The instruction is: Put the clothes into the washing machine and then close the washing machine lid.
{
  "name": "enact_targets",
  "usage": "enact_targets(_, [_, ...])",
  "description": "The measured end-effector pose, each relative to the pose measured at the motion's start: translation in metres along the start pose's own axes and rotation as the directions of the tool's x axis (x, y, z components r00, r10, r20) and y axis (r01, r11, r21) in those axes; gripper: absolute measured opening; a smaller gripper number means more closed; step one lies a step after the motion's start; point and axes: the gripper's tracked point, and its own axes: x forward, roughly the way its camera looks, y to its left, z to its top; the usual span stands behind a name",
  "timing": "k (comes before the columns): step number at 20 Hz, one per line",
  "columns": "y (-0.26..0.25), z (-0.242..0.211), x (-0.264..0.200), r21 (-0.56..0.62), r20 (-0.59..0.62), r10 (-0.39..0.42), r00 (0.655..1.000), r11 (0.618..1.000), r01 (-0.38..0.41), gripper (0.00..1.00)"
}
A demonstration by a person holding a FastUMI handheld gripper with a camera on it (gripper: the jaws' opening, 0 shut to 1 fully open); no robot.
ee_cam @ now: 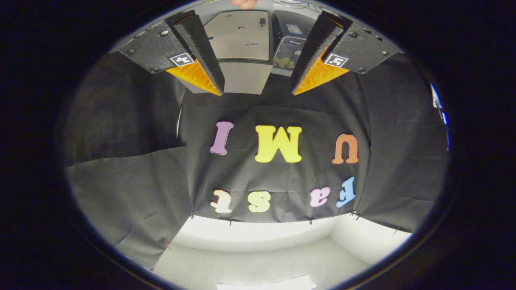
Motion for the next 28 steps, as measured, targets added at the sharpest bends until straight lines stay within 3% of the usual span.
enact_targets(28, [0.000,-0.001,-0.026,0.033,-0.010,-0.029,1.000,0.999,0.029,1.00])
